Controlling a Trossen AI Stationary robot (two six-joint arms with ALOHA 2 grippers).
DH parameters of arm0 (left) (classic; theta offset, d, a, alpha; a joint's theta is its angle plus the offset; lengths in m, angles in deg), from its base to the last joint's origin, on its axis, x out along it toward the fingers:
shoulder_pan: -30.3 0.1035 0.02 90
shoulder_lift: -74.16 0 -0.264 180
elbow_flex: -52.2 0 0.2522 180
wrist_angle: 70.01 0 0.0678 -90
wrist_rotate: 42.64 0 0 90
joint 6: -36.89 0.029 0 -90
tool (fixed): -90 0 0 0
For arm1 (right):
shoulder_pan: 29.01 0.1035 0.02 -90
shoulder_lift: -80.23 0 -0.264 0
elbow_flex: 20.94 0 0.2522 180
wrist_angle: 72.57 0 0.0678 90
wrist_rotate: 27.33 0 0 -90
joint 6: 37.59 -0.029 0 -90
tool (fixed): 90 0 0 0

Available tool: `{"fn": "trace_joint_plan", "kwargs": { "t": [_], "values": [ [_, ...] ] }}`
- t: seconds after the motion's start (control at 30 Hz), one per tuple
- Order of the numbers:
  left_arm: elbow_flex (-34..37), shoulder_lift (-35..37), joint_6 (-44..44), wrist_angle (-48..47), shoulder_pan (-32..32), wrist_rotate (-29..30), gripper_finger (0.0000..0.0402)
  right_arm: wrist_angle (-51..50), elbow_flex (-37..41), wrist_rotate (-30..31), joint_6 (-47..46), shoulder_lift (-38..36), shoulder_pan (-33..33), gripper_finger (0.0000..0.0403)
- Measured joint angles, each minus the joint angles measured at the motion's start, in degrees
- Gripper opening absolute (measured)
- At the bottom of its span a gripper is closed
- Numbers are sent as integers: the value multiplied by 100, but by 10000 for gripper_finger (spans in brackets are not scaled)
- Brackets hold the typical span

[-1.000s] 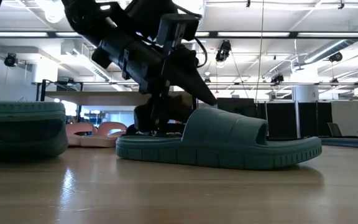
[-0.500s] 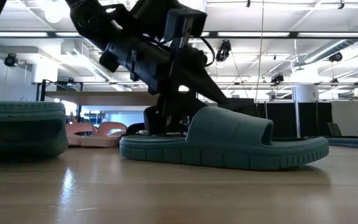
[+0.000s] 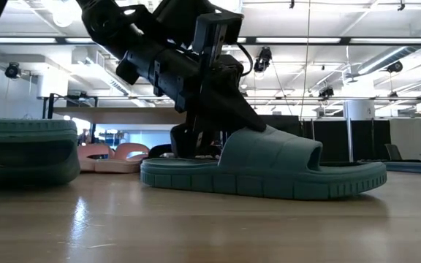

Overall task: Pick and place slides into the shelf
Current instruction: Put the right green slide on the shelf

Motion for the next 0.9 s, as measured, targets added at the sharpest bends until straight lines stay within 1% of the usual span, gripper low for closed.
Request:
{"fn": "trace_joint_plan", "kwargs": {
  "t": [0.1, 0.2, 0.37, 0.47, 0.53, 0.6, 0.77, 0.9],
  "values": [
    [5, 142, -371, -37, -1, 17, 2, 0, 0, 2, 1, 0, 0, 228],
    [21, 415, -555, -87, -39, 27, 1, -4, 0, 75, -67, 0, 0, 226],
    [185, 1164, -829, -195, -176, 49, 1, -171, 0, 369, -361, -18, 0, 224],
    [312, 1777, -833, -503, -261, 305, 1, -335, 0, 470, -456, -90, 0, 223],
    [455, 2259, -835, -565, -288, 643, 0, -411, -2, 558, -466, -175, 0, 223],
    [662, 2755, -848, -681, -298, 1100, 0, -438, -2, 676, -446, -221, 0, 223],
    [1258, 4013, -1468, -1116, -286, 2726, 0, -466, -2, 1093, -257, -335, 1, 223],
    [1685, 4766, -2298, -1094, -165, 3946, 0, -465, -2, 1209, -135, -378, -38, 224]
  ]
}}
